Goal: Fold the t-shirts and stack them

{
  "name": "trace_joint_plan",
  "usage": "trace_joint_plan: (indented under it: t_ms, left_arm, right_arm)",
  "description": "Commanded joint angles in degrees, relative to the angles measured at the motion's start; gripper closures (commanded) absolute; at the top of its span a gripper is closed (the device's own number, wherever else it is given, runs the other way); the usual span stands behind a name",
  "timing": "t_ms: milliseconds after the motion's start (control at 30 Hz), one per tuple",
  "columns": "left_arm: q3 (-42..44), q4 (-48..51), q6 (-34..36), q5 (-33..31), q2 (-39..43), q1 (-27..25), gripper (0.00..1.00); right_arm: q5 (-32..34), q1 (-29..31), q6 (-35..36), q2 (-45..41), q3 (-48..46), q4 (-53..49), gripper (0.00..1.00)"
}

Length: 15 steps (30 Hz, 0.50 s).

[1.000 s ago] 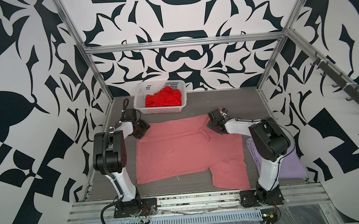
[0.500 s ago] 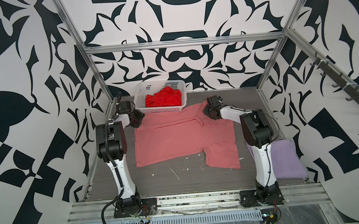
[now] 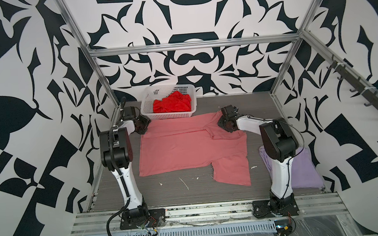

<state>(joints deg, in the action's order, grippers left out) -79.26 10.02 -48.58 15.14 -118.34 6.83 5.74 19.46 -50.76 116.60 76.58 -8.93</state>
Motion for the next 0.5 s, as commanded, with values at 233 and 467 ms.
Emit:
trace_joint_plan:
  t_ms: [233, 467]
  left_arm:
    - [9.6, 15.1, 8.9, -7.5, 20.2, 1.2, 0.34]
    - [16.6, 28.8, 11.9, -13.5, 28.6, 1.3, 0.29]
  right_arm:
    - [7.6, 1.2, 2.0, -20.6, -8.5, -9.2, 0.50]
    - [9.6, 2.6, -8.1, -42.5, -28.9, -13.6, 0.39]
